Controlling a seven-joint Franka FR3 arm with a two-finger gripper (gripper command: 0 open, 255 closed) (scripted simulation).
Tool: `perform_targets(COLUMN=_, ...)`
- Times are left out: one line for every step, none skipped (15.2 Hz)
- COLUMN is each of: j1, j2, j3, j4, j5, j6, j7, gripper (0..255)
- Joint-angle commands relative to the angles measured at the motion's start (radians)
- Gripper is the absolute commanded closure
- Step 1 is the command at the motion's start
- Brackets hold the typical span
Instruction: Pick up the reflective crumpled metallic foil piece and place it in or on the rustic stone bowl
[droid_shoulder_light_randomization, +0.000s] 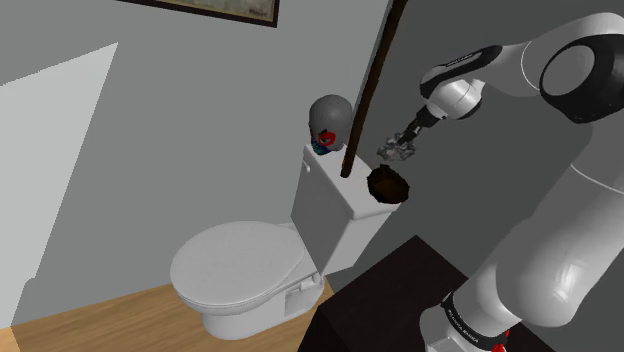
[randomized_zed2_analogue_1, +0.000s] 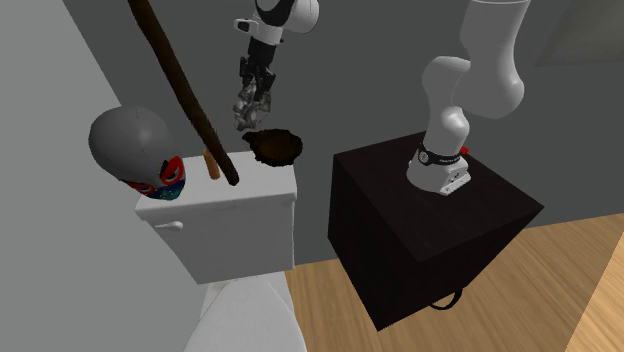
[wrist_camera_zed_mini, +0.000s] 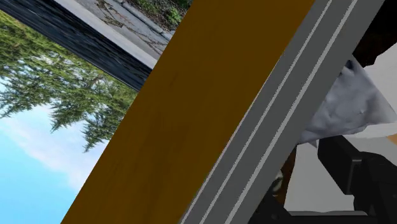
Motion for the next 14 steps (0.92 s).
perform_targets(j1=-0.098, j2=0.048, j3=-0.047, j4=0.002, j5=0.099, j6=-0.284, j7=-0.024, gripper=255)
perform_targets(j1=-0.087, j2=0.062, j3=-0.059, j4=-0.001, j5=0.116, j6=-0.279, j7=-0.038, gripper=255)
perform_targets(j1=-0.082, j2=0.074, j3=-0.065, j4=-0.004, j5=0.132, j6=-0.274, j7=-0.052, gripper=255)
perform_targets(j1=-0.073, j2=0.088, j3=-0.074, j4=-0.007, j5=0.149, j6=-0.27, j7=-0.066, gripper=255)
perform_targets(j1=-0.07, j2=0.101, j3=-0.077, j4=-0.01, j5=0.166, j6=-0.266, j7=-0.08, gripper=255)
perform_targets(j1=-0.065, j2=0.115, j3=-0.083, j4=-0.012, j5=0.184, j6=-0.262, j7=-0.094, gripper=255)
perform_targets(j1=-0.059, j2=0.13, j3=-0.089, j4=-0.014, j5=0.202, j6=-0.259, j7=-0.109, gripper=255)
perform_targets(j1=-0.059, j2=0.149, j3=-0.089, j4=-0.017, j5=0.226, j6=-0.253, j7=-0.128, gripper=255)
perform_targets(j1=-0.053, j2=0.151, j3=-0.096, j4=-0.016, j5=0.229, j6=-0.255, j7=-0.13, gripper=255)
perform_targets(j1=-0.048, j2=0.153, j3=-0.102, j4=-0.016, j5=0.231, j6=-0.256, j7=-0.131, gripper=255)
perform_targets(j1=-0.045, j2=0.154, j3=-0.105, j4=-0.016, j5=0.232, j6=-0.257, j7=-0.132, gripper=255)
perform_targets(j1=-0.046, j2=0.153, j3=-0.103, j4=-0.016, j5=0.231, j6=-0.256, j7=-0.131, gripper=255)
perform_targets(j1=-0.042, j2=0.155, j3=-0.108, j4=-0.016, j5=0.233, j6=-0.258, j7=-0.133, gripper=255)
perform_targets(j1=-0.04, j2=0.155, j3=-0.11, j4=-0.016, j5=0.234, j6=-0.258, j7=-0.133, gripper=255)
